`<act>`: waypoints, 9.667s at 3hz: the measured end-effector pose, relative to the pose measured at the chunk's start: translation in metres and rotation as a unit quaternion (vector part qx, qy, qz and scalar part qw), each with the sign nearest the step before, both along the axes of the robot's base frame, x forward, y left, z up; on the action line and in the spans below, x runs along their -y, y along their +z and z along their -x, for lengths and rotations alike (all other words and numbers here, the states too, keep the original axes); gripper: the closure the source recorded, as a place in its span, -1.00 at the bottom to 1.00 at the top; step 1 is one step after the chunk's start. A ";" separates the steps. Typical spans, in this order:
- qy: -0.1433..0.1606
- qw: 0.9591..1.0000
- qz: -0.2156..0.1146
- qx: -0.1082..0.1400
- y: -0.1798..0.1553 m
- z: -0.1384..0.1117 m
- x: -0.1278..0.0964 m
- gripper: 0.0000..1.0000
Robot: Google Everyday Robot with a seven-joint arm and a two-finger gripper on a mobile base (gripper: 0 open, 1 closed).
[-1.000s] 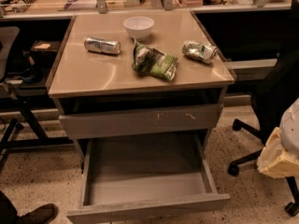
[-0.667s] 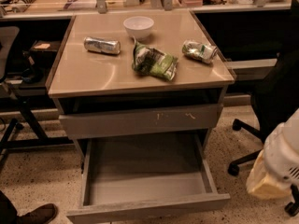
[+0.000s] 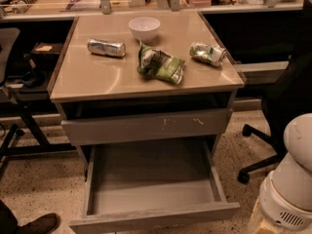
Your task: Close middle drawer
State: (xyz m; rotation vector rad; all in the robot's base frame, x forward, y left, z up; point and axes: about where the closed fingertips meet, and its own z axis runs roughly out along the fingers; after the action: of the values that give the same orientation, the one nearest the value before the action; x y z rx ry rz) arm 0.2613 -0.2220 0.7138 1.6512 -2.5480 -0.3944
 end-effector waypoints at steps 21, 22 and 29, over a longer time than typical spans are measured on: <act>-0.109 0.981 -0.151 0.045 -0.288 -0.112 -0.061 0.79; -0.095 0.981 -0.156 0.062 -0.285 -0.135 -0.065 1.00; -0.078 0.979 -0.170 0.085 -0.289 -0.185 -0.085 -1.00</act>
Offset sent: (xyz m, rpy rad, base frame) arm -0.0116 0.0239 -0.0868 0.0397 -0.0047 0.0004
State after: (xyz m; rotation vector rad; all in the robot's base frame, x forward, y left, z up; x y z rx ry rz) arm 0.4467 -0.1365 0.4248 1.6526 -2.8801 -0.7732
